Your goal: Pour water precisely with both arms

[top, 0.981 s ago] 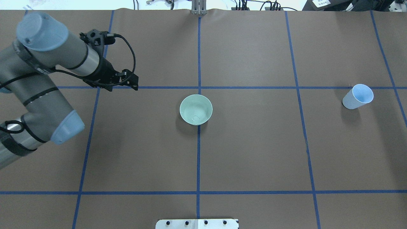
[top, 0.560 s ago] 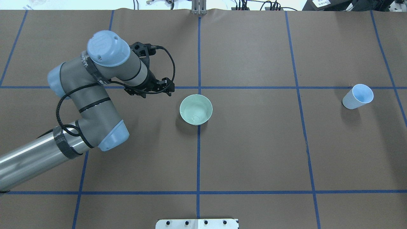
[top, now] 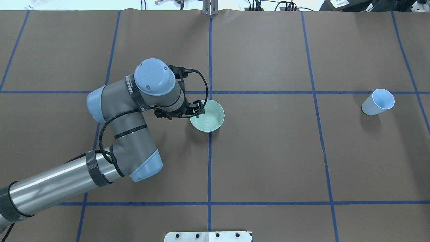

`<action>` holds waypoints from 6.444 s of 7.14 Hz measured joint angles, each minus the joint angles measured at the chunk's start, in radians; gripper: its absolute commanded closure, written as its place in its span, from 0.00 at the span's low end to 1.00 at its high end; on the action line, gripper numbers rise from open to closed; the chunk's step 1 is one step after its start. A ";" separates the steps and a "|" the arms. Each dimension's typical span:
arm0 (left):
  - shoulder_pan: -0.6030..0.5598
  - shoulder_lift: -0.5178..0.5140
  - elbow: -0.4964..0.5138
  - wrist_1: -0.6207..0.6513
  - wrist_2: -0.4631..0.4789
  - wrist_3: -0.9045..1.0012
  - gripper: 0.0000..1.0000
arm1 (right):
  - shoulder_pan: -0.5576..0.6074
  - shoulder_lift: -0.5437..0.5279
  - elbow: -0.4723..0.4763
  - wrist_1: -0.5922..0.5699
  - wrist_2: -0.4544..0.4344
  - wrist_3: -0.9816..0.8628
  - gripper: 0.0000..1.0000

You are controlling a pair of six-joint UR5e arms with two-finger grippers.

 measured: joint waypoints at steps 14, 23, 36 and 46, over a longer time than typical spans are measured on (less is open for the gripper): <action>-0.078 0.038 -0.091 0.032 -0.101 0.112 1.00 | 0.000 0.003 -0.001 -0.002 0.005 0.006 0.00; -0.409 0.745 -0.285 -0.237 -0.356 0.774 1.00 | -0.002 0.002 -0.009 0.002 0.058 -0.001 0.00; -0.867 0.713 -0.170 0.045 -0.417 1.326 0.00 | -0.002 0.000 -0.023 0.002 0.056 0.002 0.00; -1.068 0.719 -0.094 0.161 -0.422 1.354 0.00 | -0.002 0.002 -0.047 0.005 0.056 0.007 0.00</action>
